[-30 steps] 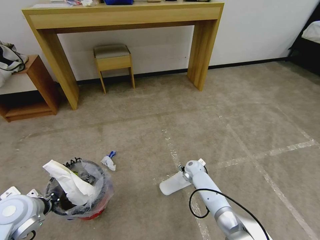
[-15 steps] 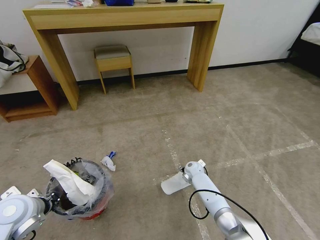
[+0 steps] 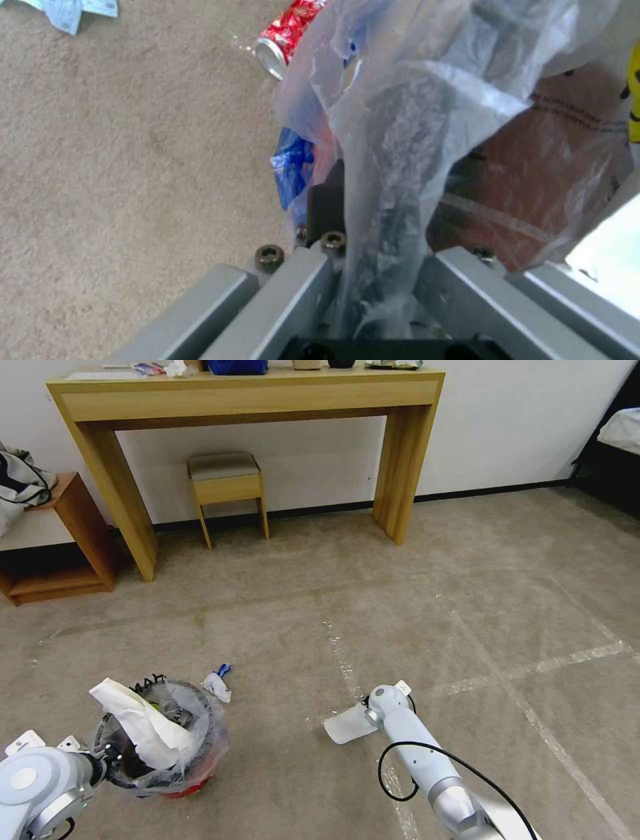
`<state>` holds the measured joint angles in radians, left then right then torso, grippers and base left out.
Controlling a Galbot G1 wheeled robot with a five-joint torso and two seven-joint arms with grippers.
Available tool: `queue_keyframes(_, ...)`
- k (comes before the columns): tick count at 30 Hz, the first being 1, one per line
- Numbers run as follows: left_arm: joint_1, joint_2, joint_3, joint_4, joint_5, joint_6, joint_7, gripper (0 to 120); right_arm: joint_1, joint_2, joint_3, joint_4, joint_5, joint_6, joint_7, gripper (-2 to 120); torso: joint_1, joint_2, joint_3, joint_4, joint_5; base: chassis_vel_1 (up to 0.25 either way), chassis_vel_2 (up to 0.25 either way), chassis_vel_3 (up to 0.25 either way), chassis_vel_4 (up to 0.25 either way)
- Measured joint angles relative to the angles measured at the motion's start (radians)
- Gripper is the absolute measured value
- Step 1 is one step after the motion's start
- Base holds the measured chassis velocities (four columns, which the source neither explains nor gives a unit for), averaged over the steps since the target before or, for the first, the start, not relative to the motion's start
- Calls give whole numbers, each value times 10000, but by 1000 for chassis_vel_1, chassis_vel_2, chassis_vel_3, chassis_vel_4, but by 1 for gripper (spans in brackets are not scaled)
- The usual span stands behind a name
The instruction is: Pick up the trash bin and place the garbage on the floor into it.
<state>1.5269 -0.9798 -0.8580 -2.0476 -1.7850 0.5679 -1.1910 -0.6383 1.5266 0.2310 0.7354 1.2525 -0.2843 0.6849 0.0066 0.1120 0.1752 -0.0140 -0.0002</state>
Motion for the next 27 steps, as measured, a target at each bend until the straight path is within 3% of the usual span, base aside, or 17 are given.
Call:
queue_keyframes(14, -113, -13, 145, 60, 43, -15, 12, 0, -155, -7, 46, 151, -91, 38, 63, 73, 2, -4, 3, -2, 1, 0, 0, 0, 0)
queue_keyframes(20, -94, 19, 128, 6, 23, -28, 14, 0, -291, -66, 1, 424, -97, 32, 300, 59, 2, -6, 5, -2, 2, 0, 0, 0, 0)
queue_keyframes(27, -115, 13, 127, -25, 27, -29, 14, 0, -1017, -429, -71, 1715, 66, -53, 947, 34, 11, -24, 18, 6, 24, 0, 0, 0, 0)
